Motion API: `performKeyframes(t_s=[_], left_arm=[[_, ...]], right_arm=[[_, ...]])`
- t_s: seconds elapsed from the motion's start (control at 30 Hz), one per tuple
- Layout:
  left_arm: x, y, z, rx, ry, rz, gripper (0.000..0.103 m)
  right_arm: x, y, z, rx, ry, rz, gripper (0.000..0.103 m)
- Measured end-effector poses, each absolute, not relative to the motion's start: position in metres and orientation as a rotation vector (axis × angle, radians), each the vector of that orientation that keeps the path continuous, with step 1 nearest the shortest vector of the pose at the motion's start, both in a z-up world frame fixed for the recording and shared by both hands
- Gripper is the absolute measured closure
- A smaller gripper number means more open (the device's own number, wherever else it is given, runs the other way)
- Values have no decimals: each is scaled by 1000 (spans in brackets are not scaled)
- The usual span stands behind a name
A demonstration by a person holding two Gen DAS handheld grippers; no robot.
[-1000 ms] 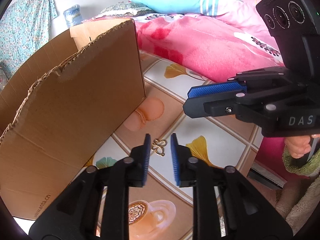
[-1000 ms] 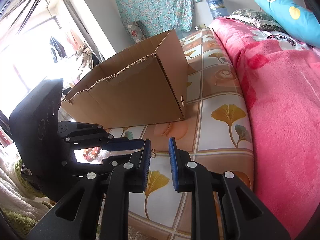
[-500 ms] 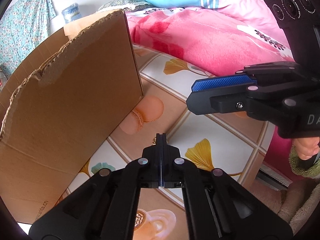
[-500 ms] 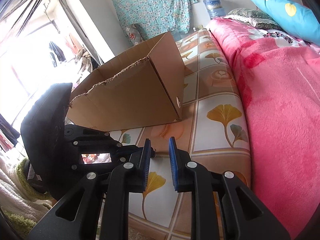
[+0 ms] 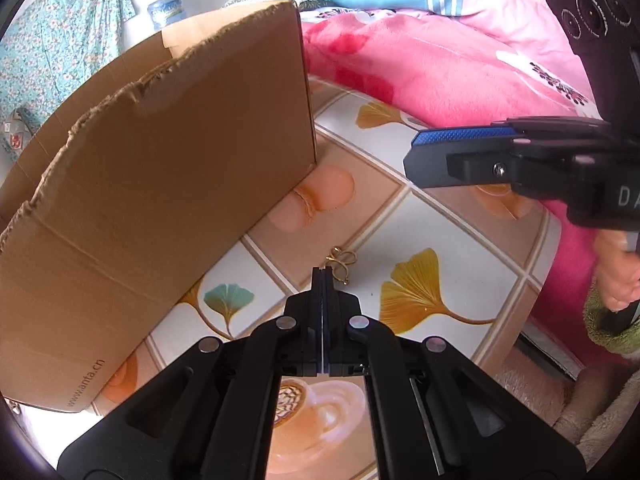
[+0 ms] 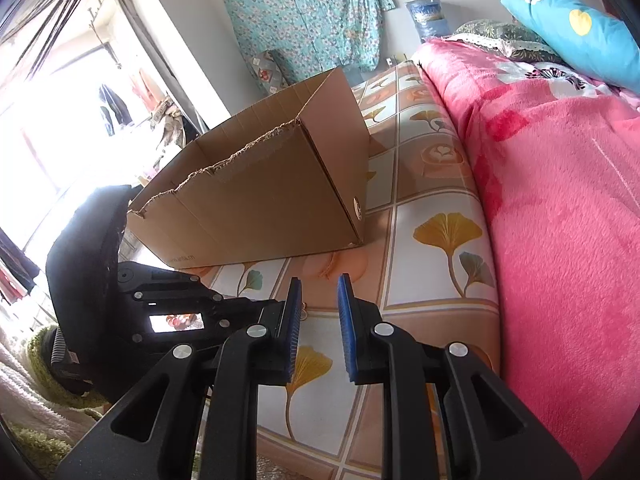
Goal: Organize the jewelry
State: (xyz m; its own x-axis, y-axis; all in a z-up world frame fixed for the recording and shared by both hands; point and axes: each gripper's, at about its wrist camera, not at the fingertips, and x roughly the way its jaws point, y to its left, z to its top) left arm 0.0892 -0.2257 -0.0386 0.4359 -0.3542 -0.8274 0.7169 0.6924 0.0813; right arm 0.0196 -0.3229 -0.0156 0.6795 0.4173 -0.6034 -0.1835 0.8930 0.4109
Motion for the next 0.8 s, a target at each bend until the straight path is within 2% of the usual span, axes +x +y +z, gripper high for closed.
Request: performKeyframes(t_s=[0.37, 0.43, 0.47, 0.5, 0.8], left_arm=[[87, -237, -39, 440, 882, -754, 102], [86, -235, -37, 446, 860, -757, 92], [86, -236, -37, 459, 849, -760, 80], [85, -236, -36, 479, 837, -765, 72], [100, -240, -39, 617, 807, -861, 72]], right_arm=[[18, -325, -15, 337, 749, 343, 84], [18, -325, -15, 342, 747, 345, 84], [18, -326, -15, 344, 747, 347, 84], [18, -326, -15, 346, 746, 349, 84], [18, -326, -15, 348, 746, 352, 84]])
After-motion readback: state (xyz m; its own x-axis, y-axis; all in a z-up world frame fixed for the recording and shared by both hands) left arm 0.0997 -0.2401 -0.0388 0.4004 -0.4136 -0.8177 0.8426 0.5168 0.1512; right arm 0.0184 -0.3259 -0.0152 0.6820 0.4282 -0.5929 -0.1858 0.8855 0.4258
